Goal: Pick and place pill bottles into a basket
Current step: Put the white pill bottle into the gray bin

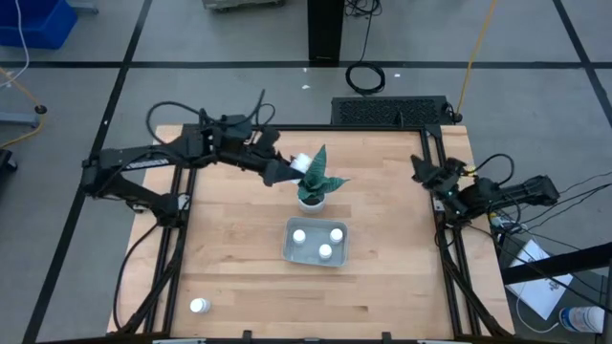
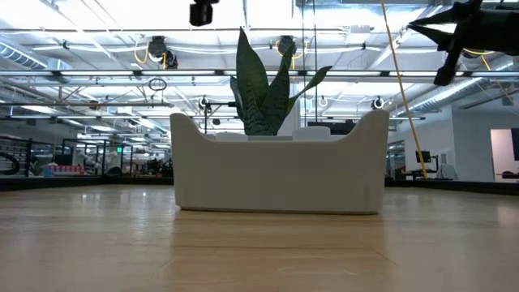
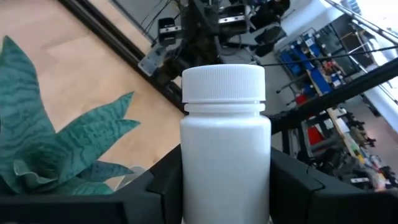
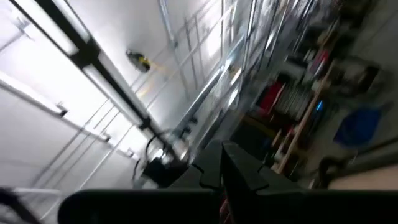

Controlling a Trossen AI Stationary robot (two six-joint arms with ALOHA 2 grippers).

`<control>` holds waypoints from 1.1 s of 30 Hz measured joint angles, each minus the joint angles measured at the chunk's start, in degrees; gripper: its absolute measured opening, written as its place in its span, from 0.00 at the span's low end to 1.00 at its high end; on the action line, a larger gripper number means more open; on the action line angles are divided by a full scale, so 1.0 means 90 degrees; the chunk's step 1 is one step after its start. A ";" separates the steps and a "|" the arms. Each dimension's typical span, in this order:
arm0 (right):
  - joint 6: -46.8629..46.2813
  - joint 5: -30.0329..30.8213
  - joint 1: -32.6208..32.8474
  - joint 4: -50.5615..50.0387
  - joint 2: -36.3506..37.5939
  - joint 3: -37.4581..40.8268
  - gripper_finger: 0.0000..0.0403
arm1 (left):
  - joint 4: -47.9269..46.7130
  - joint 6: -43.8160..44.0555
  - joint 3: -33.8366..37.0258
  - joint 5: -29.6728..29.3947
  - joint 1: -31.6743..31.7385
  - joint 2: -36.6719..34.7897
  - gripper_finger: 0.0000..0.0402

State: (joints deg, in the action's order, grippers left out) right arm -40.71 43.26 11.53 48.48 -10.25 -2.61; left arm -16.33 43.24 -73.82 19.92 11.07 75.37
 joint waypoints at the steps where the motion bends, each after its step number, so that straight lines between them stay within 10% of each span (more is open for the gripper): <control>1: -0.0234 -0.0165 0.0000 0.0008 -0.0166 -0.0069 0.01 | 0.0036 0.0018 0.0000 0.0055 0.0003 0.0072 0.44; 12: -0.1553 -0.1022 -0.0026 -0.0354 -0.3099 -0.2078 0.07 | 0.0559 0.0100 0.0002 0.0340 -0.0234 0.0663 0.45; 24: -0.2282 -0.2200 -0.0240 -0.0328 -0.5275 -0.3253 0.69 | 0.0833 0.0405 0.0000 0.0551 -0.0398 0.0725 0.46; 33: -0.1860 -0.2711 -0.0454 -0.0461 -0.6297 -0.4235 0.80 | 0.0791 0.0435 0.0002 0.0546 -0.0541 0.0734 0.47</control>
State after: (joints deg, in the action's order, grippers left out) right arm -57.45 18.86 7.44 44.33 -66.93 -40.73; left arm -9.21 47.16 -73.80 24.84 6.20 81.97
